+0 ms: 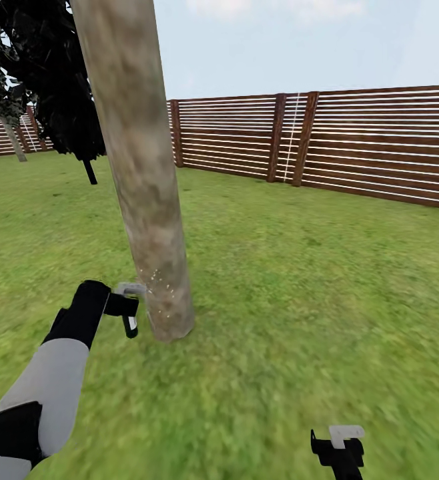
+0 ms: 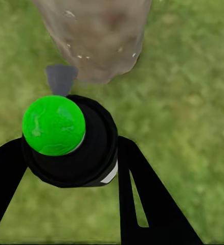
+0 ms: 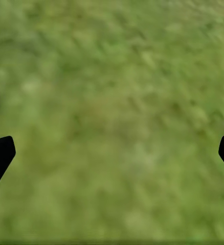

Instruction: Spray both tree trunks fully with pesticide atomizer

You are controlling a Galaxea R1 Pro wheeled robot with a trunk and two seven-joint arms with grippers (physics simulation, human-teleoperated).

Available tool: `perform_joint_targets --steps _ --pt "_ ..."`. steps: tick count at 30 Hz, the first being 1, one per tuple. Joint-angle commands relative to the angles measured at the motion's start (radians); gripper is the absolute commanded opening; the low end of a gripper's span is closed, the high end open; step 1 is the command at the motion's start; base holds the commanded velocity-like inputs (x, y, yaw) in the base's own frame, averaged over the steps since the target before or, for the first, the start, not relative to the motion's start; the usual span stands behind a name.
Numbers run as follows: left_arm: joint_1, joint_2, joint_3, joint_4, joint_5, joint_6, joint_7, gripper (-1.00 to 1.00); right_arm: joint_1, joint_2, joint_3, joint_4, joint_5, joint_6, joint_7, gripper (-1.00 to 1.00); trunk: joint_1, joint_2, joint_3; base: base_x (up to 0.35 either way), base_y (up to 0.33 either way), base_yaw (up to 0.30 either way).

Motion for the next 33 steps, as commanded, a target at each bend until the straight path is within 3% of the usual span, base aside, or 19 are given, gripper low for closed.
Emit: perform_joint_targets --steps 1,13,15,17,19,21,23,24,27,33 --pt "0.023 -0.001 0.005 0.009 -0.005 -0.002 -0.009 -1.0 -0.001 0.0 -0.007 0.001 0.01 -0.003 -0.003 1.0 0.0 0.0 -0.001 0.0 0.0 0.0" --pt "0.144 0.005 0.014 0.02 -0.007 -0.083 -0.003 -1.0 -0.001 0.002 -0.006 0.0 0.01 -0.003 -0.001 1.0 0.0 0.0 -0.001 0.239 0.091 0.018" --pt "0.157 -0.002 0.015 0.071 -0.002 -0.133 0.041 -1.0 -0.001 0.002 -0.006 0.0 0.01 -0.003 -0.001 1.0 0.0 0.0 -0.001 0.23 0.093 0.229" --pt "0.159 -0.014 0.016 0.15 0.018 -0.188 0.123 -1.0 -0.001 0.002 -0.006 0.0 0.01 -0.003 -0.001 1.0 0.0 0.0 -0.001 0.045 0.016 0.27" --pt "0.159 -0.03 0.017 0.195 0.063 -0.242 0.199 -1.0 -0.001 0.002 -0.006 0.0 0.01 -0.003 -0.002 1.0 0.0 0.0 -0.001 0.012 0.004 0.254" --pt "0.16 -0.038 0.023 0.211 0.176 -0.267 0.304 -1.0 -0.001 0.002 -0.006 0.0 0.01 -0.003 -0.003 1.0 0.0 0.0 -0.001 0.002 0.001 0.072" --pt "0.16 -0.04 0.024 0.227 0.24 -0.273 0.339 -1.0 -0.001 0.001 -0.007 0.001 0.01 -0.004 -0.003 1.0 0.0 0.0 -0.001 0.001 0.0 0.016" --pt "0.16 -0.04 0.024 0.238 0.249 -0.277 0.343 -1.0 -0.001 0.001 -0.007 0.0 0.01 -0.004 -0.003 1.0 0.0 0.0 -0.001 0.0 0.0 0.007" --pt "0.16 -0.039 0.019 0.322 0.263 -0.382 0.352 -1.0 -0.001 0.0 -0.008 0.0 0.01 -0.005 -0.004 1.0 0.0 0.0 -0.001 0.087 -0.108 0.001" --pt "0.16 -0.041 0.016 0.338 0.263 -0.406 0.353 -1.0 -0.001 0.0 -0.008 0.0 0.01 -0.005 -0.004 1.0 0.0 0.0 -0.001 0.155 -0.223 0.0"
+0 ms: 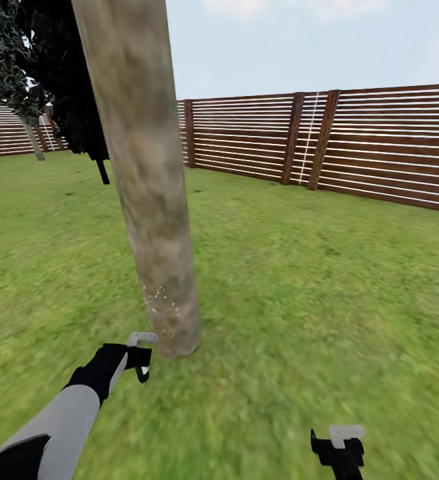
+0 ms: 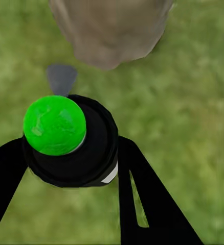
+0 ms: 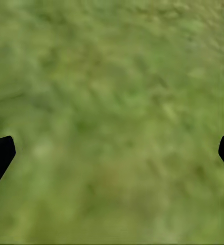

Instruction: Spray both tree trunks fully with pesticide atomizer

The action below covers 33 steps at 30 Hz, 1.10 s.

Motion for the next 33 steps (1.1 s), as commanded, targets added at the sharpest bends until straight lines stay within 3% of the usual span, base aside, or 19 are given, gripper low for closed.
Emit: perform_joint_targets --steps 1,11,15,18,24,30,33 --pt "-0.001 -0.001 0.008 -0.003 -0.011 0.004 -0.008 -1.0 -0.001 0.0 -0.008 0.001 0.011 -0.003 -0.003 1.0 0.0 0.0 -0.001 0.156 -0.238 0.0" --pt "-0.001 0.002 0.006 -0.014 -0.013 0.006 -0.009 -1.0 -0.001 0.0 -0.008 0.002 0.011 -0.003 -0.003 1.0 0.0 0.0 -0.001 -0.051 -0.263 0.006" --pt "-0.001 0.002 0.006 -0.014 -0.015 0.006 -0.008 -1.0 -0.001 0.0 -0.008 0.001 0.011 -0.003 -0.003 1.0 0.0 0.0 -0.001 -0.02 -0.273 0.23" --pt "-0.001 0.019 0.013 -0.012 -0.015 0.008 -0.008 -1.0 -0.001 0.0 -0.008 0.001 0.011 -0.003 -0.003 1.0 0.0 0.0 -0.001 0.078 -0.276 0.275" --pt "-0.001 0.029 0.013 -0.01 -0.016 0.008 -0.008 -1.0 -0.001 0.0 -0.008 0.001 0.011 -0.003 -0.003 1.0 0.0 0.0 -0.001 0.038 -0.276 0.252" --pt "-0.001 0.041 0.013 -0.008 -0.015 0.008 -0.004 -1.0 -0.001 0.0 -0.008 0.001 0.011 -0.003 -0.003 1.0 0.0 0.0 -0.001 0.0 -0.276 0.036" --pt "-0.001 0.069 0.014 0.0 -0.011 0.008 0.072 -1.0 -0.001 0.0 -0.008 0.001 0.01 -0.003 -0.003 1.0 0.0 0.0 -0.001 0.0 -0.276 0.0"
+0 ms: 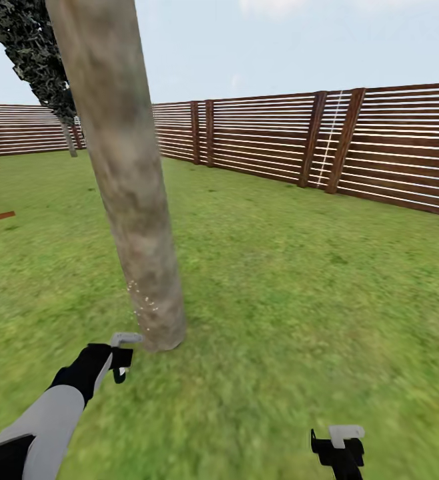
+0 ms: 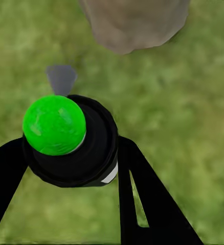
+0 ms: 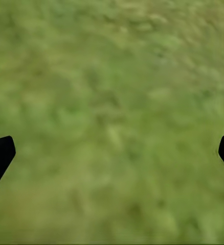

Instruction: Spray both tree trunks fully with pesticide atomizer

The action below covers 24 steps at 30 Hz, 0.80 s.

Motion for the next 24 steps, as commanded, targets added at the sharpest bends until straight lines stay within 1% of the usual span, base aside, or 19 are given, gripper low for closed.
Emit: perform_joint_targets --steps 1,4,7,9,11,15,19,24 --pt "0.0 0.002 0.008 -0.001 -0.002 0.005 0.002 -1.0 -0.001 0.0 -0.008 0.001 0.01 -0.003 -0.003 1.0 0.0 0.0 -0.001 0.0 -0.276 0.0" --pt "0.0 0.0 0.007 0.0 0.0 0.006 0.017 -1.0 -0.001 0.0 -0.008 0.0 0.01 -0.003 -0.003 1.0 0.0 0.0 -0.001 0.045 -0.276 0.011" --pt "0.0 -0.003 0.008 0.001 0.0 0.011 0.019 -1.0 -0.001 0.0 -0.008 0.0 0.01 -0.003 -0.003 1.0 0.0 0.0 -0.001 0.099 -0.275 0.17" --pt "0.0 -0.004 0.003 0.002 0.0 0.036 0.018 -1.0 -0.001 0.0 -0.008 0.0 0.01 -0.003 -0.003 1.0 0.0 0.0 -0.001 0.142 -0.266 0.256" --pt "0.0 -0.003 0.006 0.002 0.001 0.07 0.017 -1.0 -0.001 0.0 -0.008 0.0 0.01 -0.003 -0.003 1.0 0.0 0.0 -0.001 0.157 -0.261 0.273" --pt "0.0 0.001 0.006 0.003 0.0 0.096 0.017 -1.0 -0.001 0.001 -0.008 0.001 0.011 -0.003 -0.002 1.0 0.0 0.0 -0.001 0.174 -0.248 0.271" --pt "0.0 -0.005 0.009 0.072 0.003 0.103 0.02 -1.0 0.001 0.0 -0.008 0.003 0.011 -0.003 -0.001 1.0 0.0 0.0 -0.001 0.213 -0.219 0.057" --pt "0.0 -0.006 0.005 0.077 0.001 0.103 0.019 -1.0 0.01 0.0 -0.008 0.001 0.011 -0.003 -0.001 1.0 0.0 0.0 -0.001 0.152 -0.232 0.001"
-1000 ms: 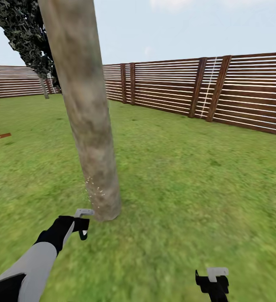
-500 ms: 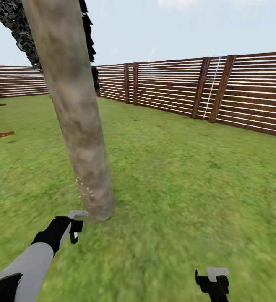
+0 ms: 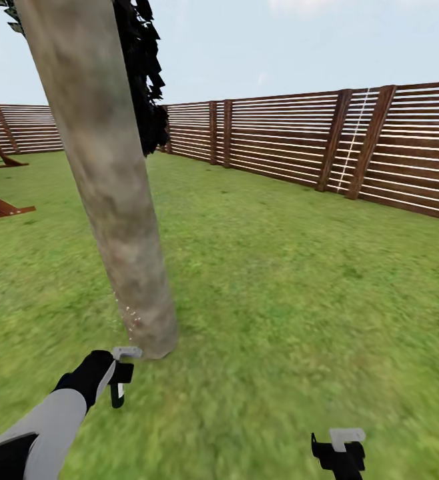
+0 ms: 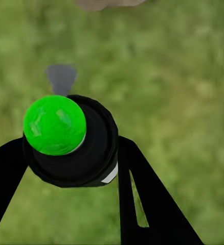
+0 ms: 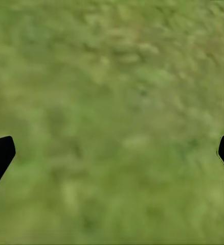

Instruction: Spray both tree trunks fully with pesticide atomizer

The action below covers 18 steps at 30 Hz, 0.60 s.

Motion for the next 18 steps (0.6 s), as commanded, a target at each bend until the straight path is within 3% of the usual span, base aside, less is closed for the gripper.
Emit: perform_joint_targets --steps 1,9,18 --pt "0.0 0.0 0.007 -0.005 -0.011 0.005 -0.009 -1.0 -0.001 0.0 -0.008 0.001 0.011 -0.003 -0.003 1.0 0.0 0.0 -0.001 0.022 -0.269 0.0" --pt "0.0 -0.001 0.01 -0.014 -0.013 0.005 -0.006 -1.0 -0.001 0.0 -0.008 0.001 0.011 -0.003 -0.003 1.0 0.0 0.0 -0.001 0.003 -0.273 0.014" --pt "0.0 0.015 0.012 -0.004 -0.015 0.005 0.008 -1.0 -0.001 0.0 -0.008 0.001 0.011 -0.003 -0.003 1.0 0.0 0.0 -0.001 0.002 -0.274 0.213"
